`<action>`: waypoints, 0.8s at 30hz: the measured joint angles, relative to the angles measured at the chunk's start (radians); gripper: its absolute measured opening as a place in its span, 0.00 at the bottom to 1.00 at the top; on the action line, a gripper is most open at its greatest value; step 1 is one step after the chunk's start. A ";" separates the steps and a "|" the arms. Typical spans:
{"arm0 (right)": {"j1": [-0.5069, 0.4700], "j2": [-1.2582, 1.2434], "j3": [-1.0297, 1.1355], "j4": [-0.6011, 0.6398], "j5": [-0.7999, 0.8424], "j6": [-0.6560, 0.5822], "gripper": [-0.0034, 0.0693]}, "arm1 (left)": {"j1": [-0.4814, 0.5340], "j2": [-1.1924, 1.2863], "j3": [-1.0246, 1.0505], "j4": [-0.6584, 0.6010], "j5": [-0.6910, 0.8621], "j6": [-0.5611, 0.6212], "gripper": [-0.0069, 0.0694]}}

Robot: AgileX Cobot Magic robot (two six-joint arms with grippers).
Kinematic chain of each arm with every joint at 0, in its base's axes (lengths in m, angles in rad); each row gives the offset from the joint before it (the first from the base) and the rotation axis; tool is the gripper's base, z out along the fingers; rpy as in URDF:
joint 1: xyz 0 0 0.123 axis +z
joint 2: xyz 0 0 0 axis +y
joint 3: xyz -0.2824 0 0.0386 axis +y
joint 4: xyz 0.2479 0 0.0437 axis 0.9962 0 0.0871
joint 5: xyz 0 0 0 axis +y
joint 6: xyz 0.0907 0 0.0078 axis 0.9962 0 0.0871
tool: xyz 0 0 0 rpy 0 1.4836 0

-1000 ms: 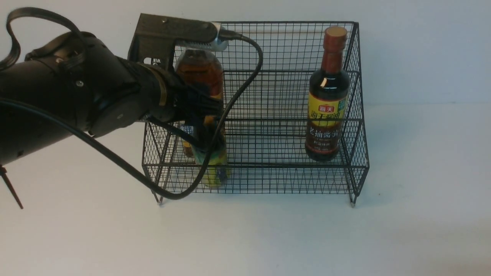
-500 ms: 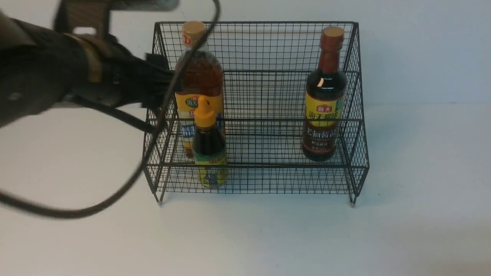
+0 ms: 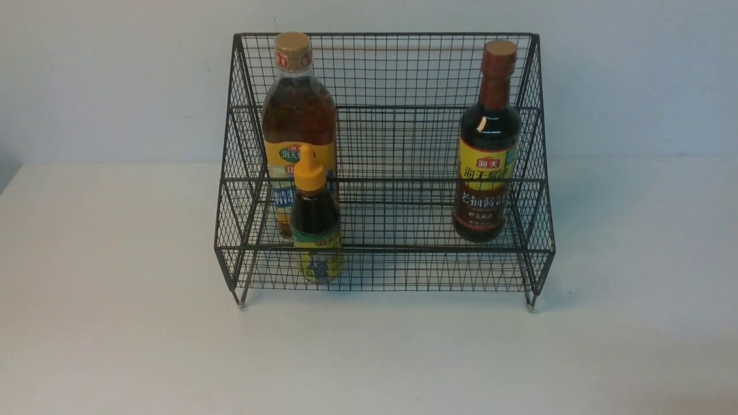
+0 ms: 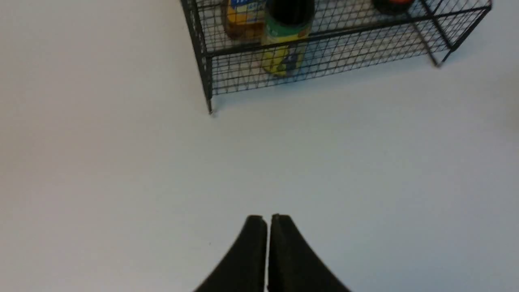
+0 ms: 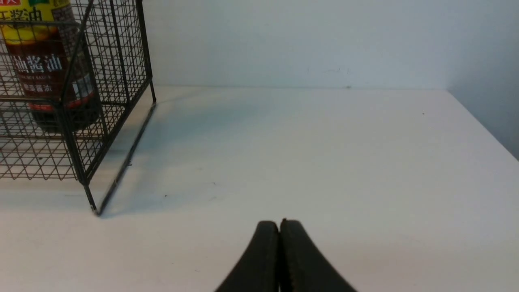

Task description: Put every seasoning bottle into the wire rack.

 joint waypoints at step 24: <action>0.000 0.000 0.000 0.000 0.000 0.000 0.03 | 0.000 -0.332 0.576 0.052 -0.519 0.017 0.08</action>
